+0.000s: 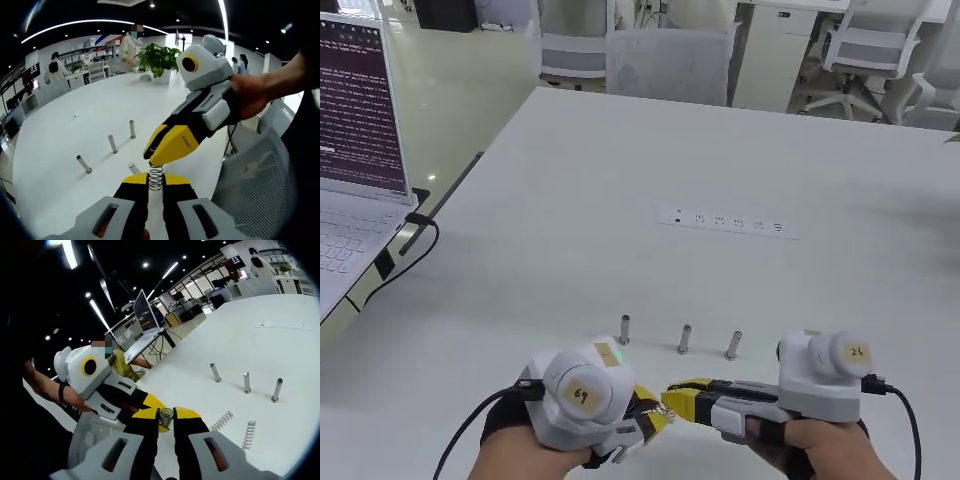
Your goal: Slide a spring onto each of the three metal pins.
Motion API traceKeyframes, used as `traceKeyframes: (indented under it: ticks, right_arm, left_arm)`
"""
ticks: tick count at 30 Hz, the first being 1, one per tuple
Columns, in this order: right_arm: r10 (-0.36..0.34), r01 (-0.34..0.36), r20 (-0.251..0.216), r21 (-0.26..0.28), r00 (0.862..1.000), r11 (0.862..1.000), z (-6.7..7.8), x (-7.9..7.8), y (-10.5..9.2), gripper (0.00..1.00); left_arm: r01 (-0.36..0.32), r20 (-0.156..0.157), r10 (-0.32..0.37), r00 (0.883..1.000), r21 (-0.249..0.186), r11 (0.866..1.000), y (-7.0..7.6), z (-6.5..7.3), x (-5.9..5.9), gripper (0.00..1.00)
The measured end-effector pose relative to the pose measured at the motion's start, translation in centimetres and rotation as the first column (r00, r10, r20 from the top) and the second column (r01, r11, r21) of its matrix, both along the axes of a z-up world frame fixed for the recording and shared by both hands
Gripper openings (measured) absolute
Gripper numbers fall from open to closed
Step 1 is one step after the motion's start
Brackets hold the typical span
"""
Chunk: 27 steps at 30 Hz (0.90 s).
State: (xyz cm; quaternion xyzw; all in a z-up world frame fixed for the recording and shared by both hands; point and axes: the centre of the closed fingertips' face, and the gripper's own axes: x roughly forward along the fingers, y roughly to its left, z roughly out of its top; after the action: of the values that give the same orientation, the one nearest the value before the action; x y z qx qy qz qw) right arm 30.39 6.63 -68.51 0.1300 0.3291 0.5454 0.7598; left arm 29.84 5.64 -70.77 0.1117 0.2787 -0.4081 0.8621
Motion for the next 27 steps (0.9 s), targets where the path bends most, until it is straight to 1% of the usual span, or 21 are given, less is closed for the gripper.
traceKeyframes:
  ticks: [2,7,10,14,16,19,21,23,27]
  right_arm:
    - [0.0,0.0,0.002,-0.002,1.0,1.0,0.2,0.2,0.0,0.09]
    - [0.0,0.0,0.022,-0.013,1.0,1.0,1.1,0.7,-0.3,0.08]
    - [0.0,0.001,0.044,-0.026,0.999,1.0,1.6,1.0,-0.4,0.08]
    - [0.014,-0.01,0.079,-0.052,0.997,0.999,2.2,1.3,-0.5,0.08]
    - [0.03,-0.023,0.099,-0.071,0.995,0.997,2.3,1.4,-0.5,0.08]
    - [0.044,-0.034,0.116,-0.085,0.992,0.996,2.4,1.5,-0.5,0.08]
    - [0.045,-0.035,0.121,-0.084,0.992,0.996,2.5,1.6,-0.5,0.08]
    - [0.036,-0.028,0.115,-0.066,0.993,0.997,2.9,1.8,-0.5,0.08]
    - [0.045,-0.037,0.125,-0.071,0.991,0.997,3.1,1.7,-0.5,0.08]
  left_arm:
    - [-0.004,0.007,0.004,1.0,-0.013,1.0,-0.1,0.2,0.2,0.02]
    - [-0.004,0.032,0.006,0.999,-0.062,0.998,-0.4,1.0,0.7,0.02]
    - [-0.006,0.044,0.01,0.999,-0.083,0.997,-0.5,1.5,1.1,0.02]
    - [-0.008,0.062,0.014,0.998,-0.099,0.995,-0.8,1.9,1.5,0.02]
    - [-0.008,0.063,0.015,0.998,-0.105,0.994,-0.9,2.1,1.6,0.02]
    - [-0.01,0.063,0.018,0.998,-0.116,0.993,-1.0,2.2,1.9,0.03]
    - [-0.012,0.063,0.02,0.998,-0.122,0.992,-1.0,2.3,1.9,0.03]
    - [-0.011,0.063,0.018,0.998,-0.115,0.993,-1.0,2.1,2.0,0.03]
    - [-0.012,0.06,0.02,0.998,-0.121,0.993,-1.0,2.2,1.9,0.02]
